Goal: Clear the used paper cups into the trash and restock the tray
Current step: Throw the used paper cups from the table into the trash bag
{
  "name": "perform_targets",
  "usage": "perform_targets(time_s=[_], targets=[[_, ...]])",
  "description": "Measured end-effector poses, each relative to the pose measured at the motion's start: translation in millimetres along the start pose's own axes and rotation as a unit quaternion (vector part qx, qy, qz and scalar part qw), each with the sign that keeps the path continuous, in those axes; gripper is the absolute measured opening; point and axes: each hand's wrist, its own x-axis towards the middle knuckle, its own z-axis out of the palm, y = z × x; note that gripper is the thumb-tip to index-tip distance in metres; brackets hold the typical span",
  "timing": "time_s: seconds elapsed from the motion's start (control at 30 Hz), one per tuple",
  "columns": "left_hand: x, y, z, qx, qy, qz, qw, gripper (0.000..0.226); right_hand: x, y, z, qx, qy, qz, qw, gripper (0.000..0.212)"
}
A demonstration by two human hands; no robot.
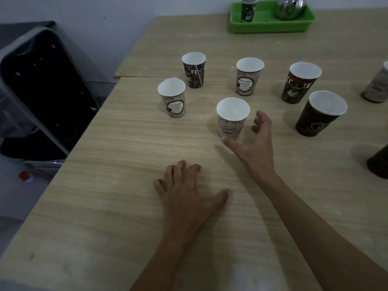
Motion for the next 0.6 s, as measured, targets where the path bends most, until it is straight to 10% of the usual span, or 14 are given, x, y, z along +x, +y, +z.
perform_targets(time_s=[0.6], targets=[[-37,-60,-19,-0.017,0.006,0.002,1.000,0.092,-92,-29,25,0.058,-0.066,-0.047,0.995,0.074]])
